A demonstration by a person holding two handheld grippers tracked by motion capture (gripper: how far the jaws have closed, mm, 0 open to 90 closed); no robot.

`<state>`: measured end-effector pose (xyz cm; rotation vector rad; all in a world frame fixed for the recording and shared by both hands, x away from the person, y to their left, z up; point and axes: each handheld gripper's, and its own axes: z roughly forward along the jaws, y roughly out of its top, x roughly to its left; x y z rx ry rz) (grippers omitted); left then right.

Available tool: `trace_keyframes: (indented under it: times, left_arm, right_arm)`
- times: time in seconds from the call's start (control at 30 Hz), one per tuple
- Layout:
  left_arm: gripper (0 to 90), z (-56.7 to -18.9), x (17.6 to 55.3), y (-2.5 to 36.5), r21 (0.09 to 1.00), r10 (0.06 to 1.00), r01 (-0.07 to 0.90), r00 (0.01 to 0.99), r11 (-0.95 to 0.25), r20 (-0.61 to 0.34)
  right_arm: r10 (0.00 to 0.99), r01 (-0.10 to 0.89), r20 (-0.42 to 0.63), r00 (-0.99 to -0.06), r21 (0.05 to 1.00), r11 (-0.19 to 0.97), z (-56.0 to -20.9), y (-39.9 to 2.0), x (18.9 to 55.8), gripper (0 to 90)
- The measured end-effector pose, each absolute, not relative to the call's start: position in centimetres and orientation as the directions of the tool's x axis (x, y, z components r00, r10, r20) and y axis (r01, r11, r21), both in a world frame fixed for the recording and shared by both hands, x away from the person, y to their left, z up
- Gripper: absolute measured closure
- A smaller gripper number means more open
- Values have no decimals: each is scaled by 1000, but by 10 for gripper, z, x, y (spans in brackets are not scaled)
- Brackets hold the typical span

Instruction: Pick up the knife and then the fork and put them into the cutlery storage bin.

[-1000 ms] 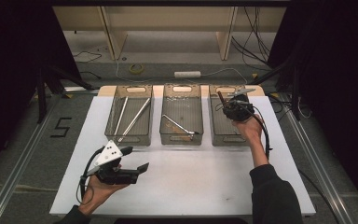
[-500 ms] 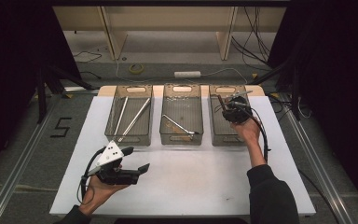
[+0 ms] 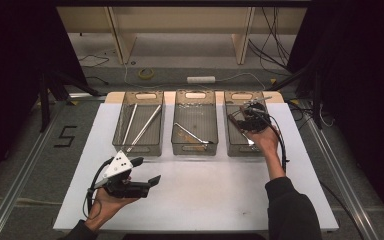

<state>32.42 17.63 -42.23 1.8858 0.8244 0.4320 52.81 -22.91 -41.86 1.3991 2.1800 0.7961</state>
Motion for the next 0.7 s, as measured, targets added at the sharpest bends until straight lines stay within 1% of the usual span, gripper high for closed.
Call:
trace_keyframes:
  times: [0.07, 0.13, 0.23, 0.4, 0.57, 0.7]
  left_arm:
    - [158, -422, 324, 176, 894, 707, 353, 705, -276, -60]
    - [158, -422, 324, 176, 894, 707, 352, 705, -276, -59]
    - [158, -422, 324, 176, 895, 707, 352, 704, -273, -61]
    - [158, -422, 324, 177, 895, 707, 355, 704, -270, -66]
    - [158, -422, 324, 177, 895, 708, 355, 703, -271, -65]
    - [158, -422, 324, 177, 895, 709, 359, 702, -266, -70]
  right_arm:
    - [914, 665, -28, -405, 677, 316, -416, -230, 526, 595]
    - [910, 659, -6, -415, 688, 305, -413, -230, 524, 576]
    - [899, 641, 27, -437, 711, 290, -408, -230, 520, 513]
    - [871, 613, 86, -484, 743, 267, -398, -227, 508, 455]
    - [849, 592, 109, -518, 762, 263, -392, -225, 495, 383]
    - [838, 576, 108, -534, 772, 267, -390, -225, 484, 360]
